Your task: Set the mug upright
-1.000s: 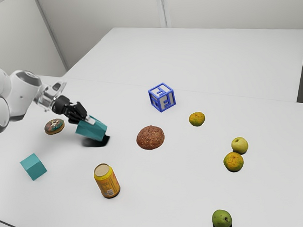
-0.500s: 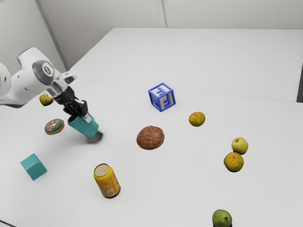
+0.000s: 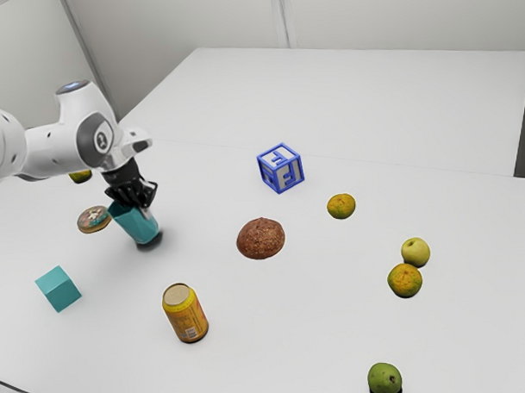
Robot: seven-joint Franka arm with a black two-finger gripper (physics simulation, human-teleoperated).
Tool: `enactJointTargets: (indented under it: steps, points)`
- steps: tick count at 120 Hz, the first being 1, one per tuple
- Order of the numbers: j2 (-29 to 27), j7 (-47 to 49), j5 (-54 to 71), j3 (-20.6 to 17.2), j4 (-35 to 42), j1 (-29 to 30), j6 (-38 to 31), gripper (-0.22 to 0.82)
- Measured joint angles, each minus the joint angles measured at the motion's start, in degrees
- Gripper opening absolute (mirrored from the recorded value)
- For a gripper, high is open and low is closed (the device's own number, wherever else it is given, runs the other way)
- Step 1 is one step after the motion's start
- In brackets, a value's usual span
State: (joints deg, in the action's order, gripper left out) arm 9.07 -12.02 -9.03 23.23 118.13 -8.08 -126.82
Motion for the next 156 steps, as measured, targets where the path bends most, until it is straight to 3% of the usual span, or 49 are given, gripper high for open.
enactJointTargets:
  steps: [71, 156]
  points:
    - [-3.13, 20.23, 4.88, 2.19, 4.58, -3.93, 1.97, -0.18]
    - [-1.28, 29.59, 4.85, 2.37, 4.48, -4.00, 2.27, -0.18]
